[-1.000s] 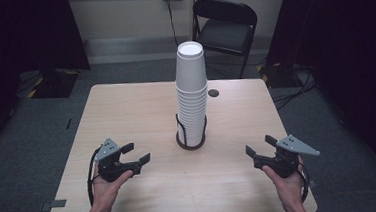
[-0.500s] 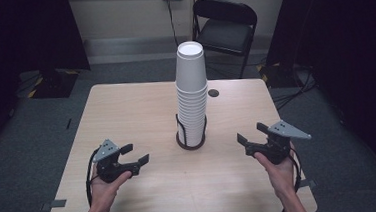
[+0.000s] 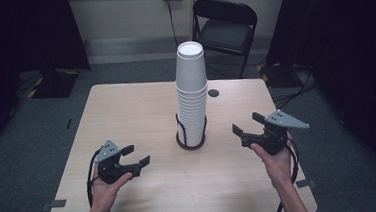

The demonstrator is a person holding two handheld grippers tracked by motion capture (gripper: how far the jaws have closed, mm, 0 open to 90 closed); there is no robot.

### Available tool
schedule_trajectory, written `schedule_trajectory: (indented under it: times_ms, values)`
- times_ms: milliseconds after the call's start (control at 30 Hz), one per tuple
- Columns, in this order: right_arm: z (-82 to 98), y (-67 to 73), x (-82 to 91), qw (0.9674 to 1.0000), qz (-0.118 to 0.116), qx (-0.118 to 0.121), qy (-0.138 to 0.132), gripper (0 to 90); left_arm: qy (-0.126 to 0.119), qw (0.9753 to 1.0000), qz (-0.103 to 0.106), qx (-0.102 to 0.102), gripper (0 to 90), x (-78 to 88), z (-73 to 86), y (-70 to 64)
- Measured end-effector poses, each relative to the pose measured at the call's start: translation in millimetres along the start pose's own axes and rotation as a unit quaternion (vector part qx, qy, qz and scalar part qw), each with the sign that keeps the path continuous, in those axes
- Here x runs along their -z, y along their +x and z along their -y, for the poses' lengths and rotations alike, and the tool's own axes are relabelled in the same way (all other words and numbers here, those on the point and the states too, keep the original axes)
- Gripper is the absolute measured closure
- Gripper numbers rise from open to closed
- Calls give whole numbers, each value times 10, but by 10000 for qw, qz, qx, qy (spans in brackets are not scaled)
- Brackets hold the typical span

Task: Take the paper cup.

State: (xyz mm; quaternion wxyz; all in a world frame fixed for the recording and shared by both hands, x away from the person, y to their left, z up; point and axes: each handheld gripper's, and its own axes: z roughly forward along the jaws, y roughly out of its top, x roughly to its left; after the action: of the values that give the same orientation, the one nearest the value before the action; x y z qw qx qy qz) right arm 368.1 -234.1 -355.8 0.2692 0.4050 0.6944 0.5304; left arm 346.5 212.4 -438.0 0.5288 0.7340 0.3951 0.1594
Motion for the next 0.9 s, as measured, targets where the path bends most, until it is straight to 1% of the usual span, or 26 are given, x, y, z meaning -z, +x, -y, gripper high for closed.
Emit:
schedule_trajectory:
  times_ms: [100, 267, 300, 367, 500, 533, 567, 600, 633, 667, 700, 800, 867, 900]
  values:
    - [-45, 29, -9, 10000, -41, 51, -40, 145, 12, 10000, 28, 5, 219, -13, 2, -1]
    - [-115, 45, -47, 9999, -124, 24, -82, 145, -9, 10000, 29, -8, 218, -8, -5, 3]
    - [-168, 62, -70, 9998, -159, 45, -126, 145, -11, 10000, 35, -5, 217, -11, -7, 3]
    - [-188, 70, -75, 9997, -179, 55, -140, 145, -1, 10000, 42, -11, 216, -15, -10, 2]
    - [-299, 118, -100, 9993, -267, 109, -256, 145, 2, 10000, 64, -18, 212, -27, -13, -7]
    - [-351, 142, -118, 9990, -306, 132, -298, 145, 0, 10000, 59, -33, 211, -28, -13, -11]
    - [-351, 142, -118, 9990, -306, 132, -298, 145, 0, 10000, 59, -33, 208, -28, -13, -11]
    - [-409, 168, -138, 9988, -348, 165, -310, 145, -1, 10000, 51, -44, 205, -28, -13, -13]
    - [-409, 168, -138, 9988, -348, 165, -310, 145, -3, 10000, 53, -48, 205, -27, -13, -17]
    - [-467, 197, -152, 9985, -357, 210, -354, 146, -2, 10000, 47, -77, 204, -25, -14, -23]
    - [-490, 212, -154, 9985, -357, 204, -362, 148, -2, 10000, 47, -77, 203, -25, -14, -23]
    - [-580, 252, -172, 9974, -431, 251, -517, 148, 3, 9999, 60, -111, 203, -29, -13, -37]
    - [-601, 259, -179, 9973, -455, 245, -524, 148, -5, 9999, 65, -109, 205, -30, -12, -40]
    - [-663, 280, -198, 9970, -500, 241, -540, 141, -10, 9999, 73, -84, 210, -30, -14, -40]
